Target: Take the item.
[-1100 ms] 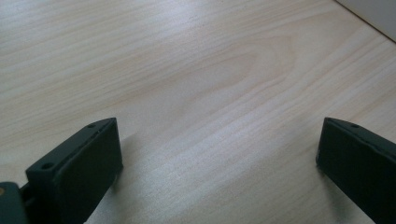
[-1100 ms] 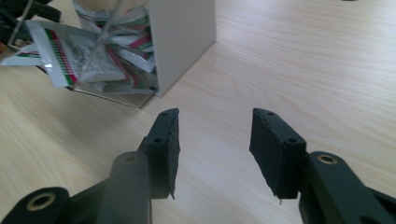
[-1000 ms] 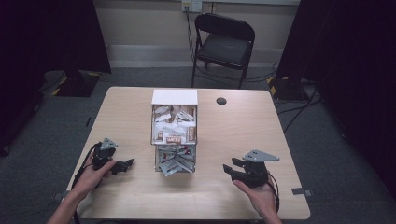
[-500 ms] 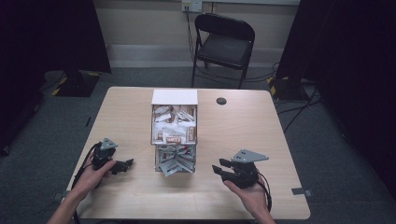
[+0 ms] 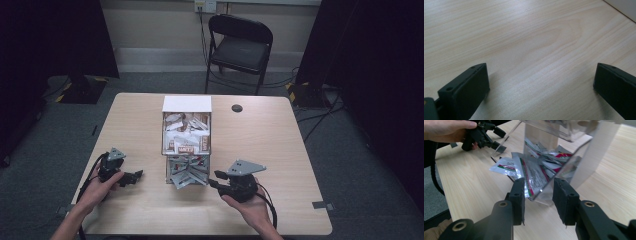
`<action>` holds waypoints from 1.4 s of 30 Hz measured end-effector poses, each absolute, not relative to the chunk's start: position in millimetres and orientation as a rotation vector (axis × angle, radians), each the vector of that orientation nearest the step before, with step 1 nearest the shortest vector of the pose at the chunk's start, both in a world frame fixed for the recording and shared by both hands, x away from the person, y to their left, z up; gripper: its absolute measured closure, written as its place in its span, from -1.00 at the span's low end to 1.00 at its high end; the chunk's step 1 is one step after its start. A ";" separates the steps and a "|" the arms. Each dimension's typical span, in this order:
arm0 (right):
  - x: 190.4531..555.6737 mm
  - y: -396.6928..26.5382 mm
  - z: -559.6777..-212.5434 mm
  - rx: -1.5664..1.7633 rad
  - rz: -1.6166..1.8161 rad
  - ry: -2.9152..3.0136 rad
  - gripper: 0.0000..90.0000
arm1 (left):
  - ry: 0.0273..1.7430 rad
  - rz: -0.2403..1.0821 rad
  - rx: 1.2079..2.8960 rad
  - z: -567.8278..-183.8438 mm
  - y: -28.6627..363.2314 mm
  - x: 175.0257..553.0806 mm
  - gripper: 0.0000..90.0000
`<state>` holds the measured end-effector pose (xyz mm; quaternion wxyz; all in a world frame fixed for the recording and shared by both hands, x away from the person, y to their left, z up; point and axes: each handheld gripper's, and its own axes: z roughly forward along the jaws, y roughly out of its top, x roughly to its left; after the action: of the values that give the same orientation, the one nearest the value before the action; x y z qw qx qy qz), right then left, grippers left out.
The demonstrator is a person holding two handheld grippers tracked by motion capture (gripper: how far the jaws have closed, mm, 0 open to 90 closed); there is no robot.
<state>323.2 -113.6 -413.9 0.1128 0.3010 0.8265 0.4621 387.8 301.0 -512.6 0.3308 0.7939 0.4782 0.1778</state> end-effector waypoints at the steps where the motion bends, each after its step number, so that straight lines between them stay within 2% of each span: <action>1: 324.2 -109.5 -414.0 0.873 1.365 2.435 0.39 | 1.250 0.465 2.076 -512.6 301.0 387.8 -1.00; 13: 330.8 -80.9 -423.4 0.809 1.370 2.480 0.44 | 1.250 0.465 2.076 -512.6 301.0 387.8 -1.00; 24: 338.0 -75.0 -436.1 0.802 1.326 2.504 0.40 | 1.250 0.465 2.076 -512.6 301.1 387.8 -1.00; 28: 340.4 -73.9 -437.1 0.807 1.324 2.500 0.46 | 1.250 0.465 2.076 -512.6 301.1 387.8 -1.00; 32: 339.4 -75.9 -436.4 0.812 1.322 2.457 0.63 | 1.250 0.465 2.076 -512.6 301.1 387.8 -1.00; 42: 343.1 -75.4 -439.1 0.850 1.312 2.462 0.64 | 1.250 0.465 2.076 -512.6 301.0 387.8 -1.00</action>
<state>343.1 -75.4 -439.1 0.1122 0.2896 0.8389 0.4470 387.8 301.0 -512.6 0.3308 0.7939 0.4782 0.1778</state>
